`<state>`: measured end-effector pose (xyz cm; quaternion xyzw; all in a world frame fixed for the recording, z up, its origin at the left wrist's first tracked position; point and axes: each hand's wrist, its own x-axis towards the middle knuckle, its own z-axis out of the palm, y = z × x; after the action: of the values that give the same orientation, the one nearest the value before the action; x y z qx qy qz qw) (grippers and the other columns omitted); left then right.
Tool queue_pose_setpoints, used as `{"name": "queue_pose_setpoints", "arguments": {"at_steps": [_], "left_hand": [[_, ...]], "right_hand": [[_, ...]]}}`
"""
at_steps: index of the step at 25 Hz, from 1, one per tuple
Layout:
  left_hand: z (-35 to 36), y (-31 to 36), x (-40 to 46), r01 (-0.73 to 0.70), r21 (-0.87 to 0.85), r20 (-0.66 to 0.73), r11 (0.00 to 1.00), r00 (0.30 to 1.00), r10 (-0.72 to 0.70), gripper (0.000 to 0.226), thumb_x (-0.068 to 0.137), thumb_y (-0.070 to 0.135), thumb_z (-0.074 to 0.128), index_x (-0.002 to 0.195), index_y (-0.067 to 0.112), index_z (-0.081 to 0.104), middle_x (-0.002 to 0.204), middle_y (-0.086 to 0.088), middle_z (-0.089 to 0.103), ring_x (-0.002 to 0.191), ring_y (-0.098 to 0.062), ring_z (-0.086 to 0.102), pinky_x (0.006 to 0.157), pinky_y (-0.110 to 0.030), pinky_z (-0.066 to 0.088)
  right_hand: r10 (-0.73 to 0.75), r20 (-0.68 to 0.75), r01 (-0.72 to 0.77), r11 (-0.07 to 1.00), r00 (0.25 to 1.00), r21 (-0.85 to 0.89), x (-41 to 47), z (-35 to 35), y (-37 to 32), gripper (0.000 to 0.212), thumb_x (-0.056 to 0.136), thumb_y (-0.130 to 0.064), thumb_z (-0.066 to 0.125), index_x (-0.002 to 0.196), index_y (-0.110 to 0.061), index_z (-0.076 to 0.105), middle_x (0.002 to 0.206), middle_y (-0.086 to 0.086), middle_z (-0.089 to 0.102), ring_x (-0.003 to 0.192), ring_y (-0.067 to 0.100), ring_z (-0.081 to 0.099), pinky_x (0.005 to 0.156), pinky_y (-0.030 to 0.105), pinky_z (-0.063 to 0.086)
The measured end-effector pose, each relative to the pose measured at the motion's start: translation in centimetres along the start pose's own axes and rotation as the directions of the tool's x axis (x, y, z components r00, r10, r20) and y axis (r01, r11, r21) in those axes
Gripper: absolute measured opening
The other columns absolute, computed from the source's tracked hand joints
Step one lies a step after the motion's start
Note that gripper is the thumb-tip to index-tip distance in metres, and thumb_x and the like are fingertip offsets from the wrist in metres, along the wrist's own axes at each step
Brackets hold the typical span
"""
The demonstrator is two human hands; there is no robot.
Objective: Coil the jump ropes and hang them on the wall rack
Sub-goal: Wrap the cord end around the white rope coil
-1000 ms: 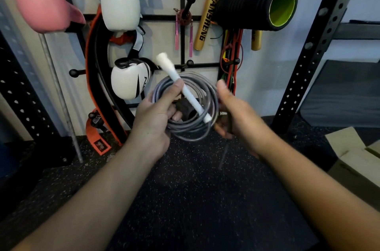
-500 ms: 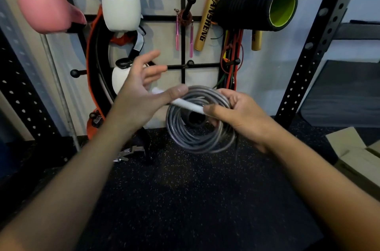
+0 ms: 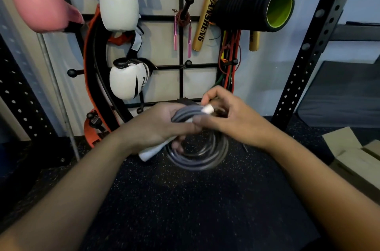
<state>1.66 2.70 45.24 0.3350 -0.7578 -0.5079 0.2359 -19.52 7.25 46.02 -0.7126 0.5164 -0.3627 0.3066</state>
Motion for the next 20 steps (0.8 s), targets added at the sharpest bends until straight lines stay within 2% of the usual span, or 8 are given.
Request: {"name": "queue_pose_setpoints", "arguments": {"at_steps": [2, 4, 6, 8, 12, 15, 18, 20], "left_hand": [[0.0, 0.0, 0.4, -0.06, -0.142, -0.13, 0.988, 0.991, 0.041, 0.033, 0.089, 0.023, 0.071, 0.122, 0.018, 0.068, 0.057, 0.005, 0.058, 0.047, -0.011, 0.053, 0.056, -0.03, 0.056], [0.0, 0.1, 0.8, -0.131, -0.327, -0.196, 0.936, 0.978, 0.068, 0.03, 0.088, 0.024, 0.07, 0.117, 0.014, 0.069, 0.057, 0.006, 0.05, 0.044, -0.01, 0.044, 0.057, -0.033, 0.055], [0.4, 0.1, 1.1, -0.177, -0.46, -0.238, 0.87, 0.969, 0.072, 0.022, 0.09, 0.023, 0.069, 0.11, 0.012, 0.071, 0.058, 0.005, 0.048, 0.043, -0.009, 0.04, 0.053, -0.031, 0.051], [1.1, -0.2, 1.4, -0.213, -0.489, -0.311, 0.846, 0.949, 0.059, 0.023, 0.092, 0.022, 0.069, 0.112, 0.01, 0.07, 0.06, 0.004, 0.051, 0.042, -0.009, 0.041, 0.049, -0.029, 0.049], [1.6, -0.8, 1.8, -0.269, -0.353, -0.46, 0.896, 0.884, 0.084, 0.046, 0.085, 0.031, 0.076, 0.128, 0.027, 0.061, 0.079, -0.007, 0.066, 0.047, -0.014, 0.051, 0.05, -0.032, 0.051], [2.0, -0.9, 1.5, -0.294, -0.193, -0.512, 0.936, 0.844, 0.16, 0.036, 0.092, 0.034, 0.071, 0.127, 0.036, 0.063, 0.099, -0.016, 0.069, 0.059, -0.018, 0.059, 0.055, -0.036, 0.055], [2.4, -0.5, 1.6, -0.313, -0.078, -0.543, 0.947, 0.81, 0.223, 0.031, 0.096, 0.034, 0.066, 0.126, 0.037, 0.063, 0.095, -0.004, 0.07, 0.067, -0.015, 0.062, 0.062, -0.04, 0.059], [1.9, 0.1, 1.8, -0.32, -0.021, -0.553, 0.947, 0.793, 0.256, 0.029, 0.097, 0.036, 0.065, 0.126, 0.039, 0.064, 0.091, 0.008, 0.07, 0.07, -0.009, 0.062, 0.069, -0.039, 0.058]], "right_hand": [[-0.003, -0.063, 0.007, 0.998, 0.998, 0.055, 0.0, -0.3, 0.3, 0.042, 0.087, -0.058, 0.065, 0.119, -0.032, 0.059, 0.106, 0.003, 0.076, 0.091, 0.017, 0.076, 0.083, 0.031, 0.06], [0.019, -0.077, -0.01, 0.993, 0.997, 0.12, -0.1, 0.1, 0.6, 0.039, 0.095, -0.057, 0.054, 0.121, -0.03, 0.061, 0.099, 0.002, 0.078, 0.077, 0.008, 0.074, 0.072, 0.021, 0.057], [0.027, -0.114, -0.006, 0.983, 0.993, 0.181, -0.2, 1.1, 0.9, 0.034, 0.102, -0.052, 0.046, 0.111, -0.025, 0.063, 0.083, 0.003, 0.074, 0.055, 0.005, 0.062, 0.05, 0.016, 0.046], [0.023, -0.231, 0.032, 0.973, 0.973, 0.228, -0.1, 2.3, 1.2, 0.033, 0.105, -0.048, 0.043, 0.101, -0.022, 0.064, 0.075, 0.001, 0.065, 0.053, 0.004, 0.055, 0.048, 0.016, 0.043], [0.02, -0.421, 0.077, 0.974, 0.907, 0.213, 0.3, 4.3, 1.4, 0.031, 0.107, -0.044, 0.043, 0.11, -0.022, 0.065, 0.078, -0.007, 0.063, 0.068, 0.003, 0.059, 0.062, 0.017, 0.048], [0.062, -0.428, 0.033, 0.977, 0.902, 0.209, 0.2, 4.6, 1.5, 0.034, 0.108, -0.044, 0.041, 0.105, -0.021, 0.066, 0.079, -0.006, 0.062, 0.066, 0.0, 0.057, 0.061, 0.013, 0.045], [0.054, -0.415, 0.031, 0.98, 0.908, 0.195, 0.1, 3.8, 1.1, 0.037, 0.109, -0.042, 0.04, 0.097, -0.016, 0.063, 0.075, -0.007, 0.057, 0.06, -0.004, 0.051, 0.058, 0.01, 0.04], [0.01, -0.407, 0.076, 0.978, 0.913, 0.196, 0.3, 3.2, 0.4, 0.033, 0.11, -0.041, 0.039, 0.11, -0.02, 0.064, 0.076, -0.007, 0.057, 0.063, -0.003, 0.051, 0.061, 0.012, 0.04]]}}
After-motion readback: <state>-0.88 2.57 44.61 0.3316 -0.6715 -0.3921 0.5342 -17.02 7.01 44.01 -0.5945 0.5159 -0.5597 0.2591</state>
